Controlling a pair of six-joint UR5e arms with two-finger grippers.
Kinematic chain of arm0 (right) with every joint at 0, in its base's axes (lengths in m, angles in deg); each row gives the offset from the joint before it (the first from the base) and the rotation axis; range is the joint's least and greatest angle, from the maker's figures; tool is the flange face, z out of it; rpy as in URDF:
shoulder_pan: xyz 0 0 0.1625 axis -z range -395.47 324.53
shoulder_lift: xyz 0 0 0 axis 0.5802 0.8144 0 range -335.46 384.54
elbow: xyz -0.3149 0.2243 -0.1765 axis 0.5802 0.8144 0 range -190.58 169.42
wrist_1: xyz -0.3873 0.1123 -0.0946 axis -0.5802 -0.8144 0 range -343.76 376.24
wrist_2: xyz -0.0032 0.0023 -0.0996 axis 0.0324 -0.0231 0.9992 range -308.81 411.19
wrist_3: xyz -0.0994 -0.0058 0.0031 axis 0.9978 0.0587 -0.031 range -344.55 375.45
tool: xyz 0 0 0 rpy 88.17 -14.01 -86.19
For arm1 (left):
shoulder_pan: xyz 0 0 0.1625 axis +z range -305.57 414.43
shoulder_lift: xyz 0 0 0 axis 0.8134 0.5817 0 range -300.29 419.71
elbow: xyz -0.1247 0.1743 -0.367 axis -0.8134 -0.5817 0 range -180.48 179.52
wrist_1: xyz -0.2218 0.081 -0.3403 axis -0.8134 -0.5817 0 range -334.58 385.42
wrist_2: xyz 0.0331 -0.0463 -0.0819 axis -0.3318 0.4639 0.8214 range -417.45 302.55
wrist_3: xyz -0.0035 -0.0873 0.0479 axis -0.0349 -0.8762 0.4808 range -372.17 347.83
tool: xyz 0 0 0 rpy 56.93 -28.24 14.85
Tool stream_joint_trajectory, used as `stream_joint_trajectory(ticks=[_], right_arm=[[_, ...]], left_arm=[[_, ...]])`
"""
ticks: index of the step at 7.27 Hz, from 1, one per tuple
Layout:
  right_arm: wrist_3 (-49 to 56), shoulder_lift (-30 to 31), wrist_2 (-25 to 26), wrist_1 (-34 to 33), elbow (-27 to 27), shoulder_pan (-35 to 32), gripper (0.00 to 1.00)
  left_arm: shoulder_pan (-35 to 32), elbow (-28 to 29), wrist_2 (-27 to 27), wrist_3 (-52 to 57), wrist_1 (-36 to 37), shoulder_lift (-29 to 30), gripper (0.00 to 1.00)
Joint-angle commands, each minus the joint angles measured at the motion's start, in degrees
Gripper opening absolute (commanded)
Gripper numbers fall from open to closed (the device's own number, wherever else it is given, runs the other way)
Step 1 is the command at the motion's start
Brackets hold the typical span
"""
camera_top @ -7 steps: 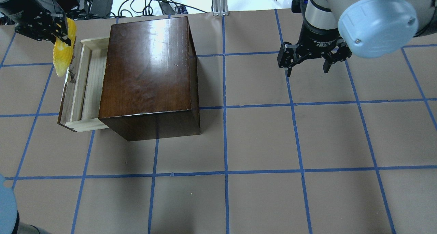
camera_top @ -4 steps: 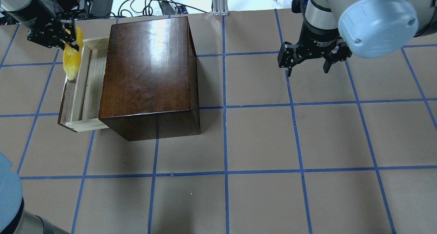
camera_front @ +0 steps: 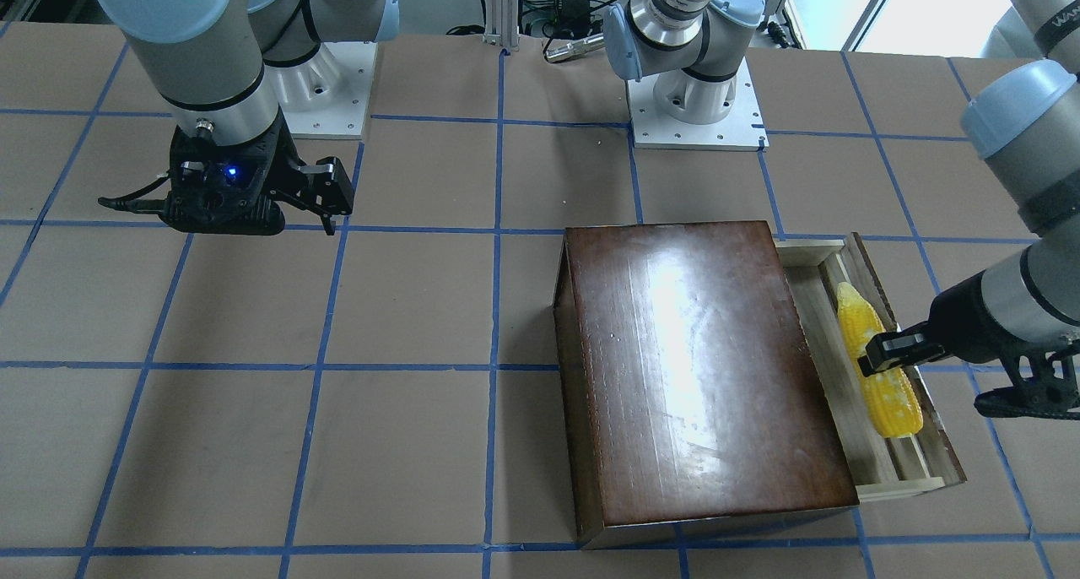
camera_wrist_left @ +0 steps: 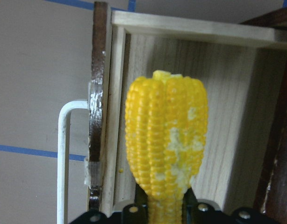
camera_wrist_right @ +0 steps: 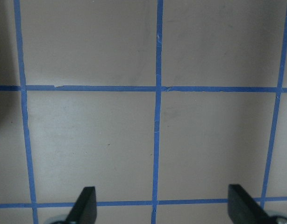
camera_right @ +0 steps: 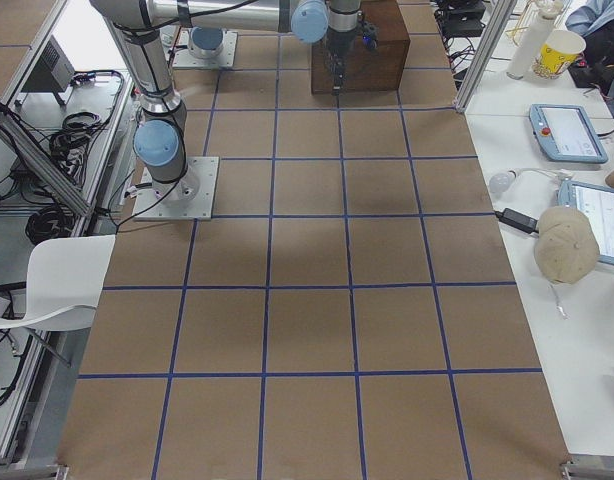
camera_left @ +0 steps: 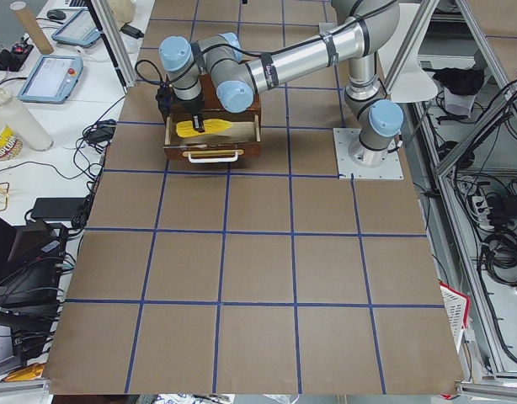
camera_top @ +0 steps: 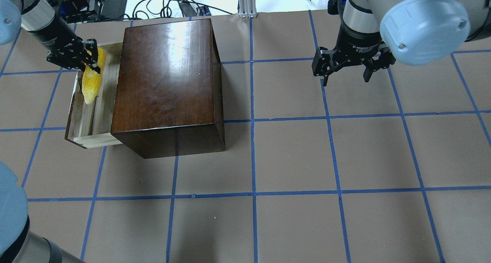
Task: Open drawer and put corn inside
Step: 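Lower the corn into the drawer and open the left gripper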
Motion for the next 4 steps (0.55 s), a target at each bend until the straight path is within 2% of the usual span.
stream_joint_trajectory(ticks=[1,4], right_arm=[[0.0,0.0,0.0,0.0,0.0,0.0,1.00],[0.0,0.1,0.0,0.0,0.0,0.0,1.00]], left_arm=[[-0.2,-0.4,2.5,1.9,2.0,1.5,0.00],[-0.7,-0.5,3.2,2.1,2.2,3.4,0.00]])
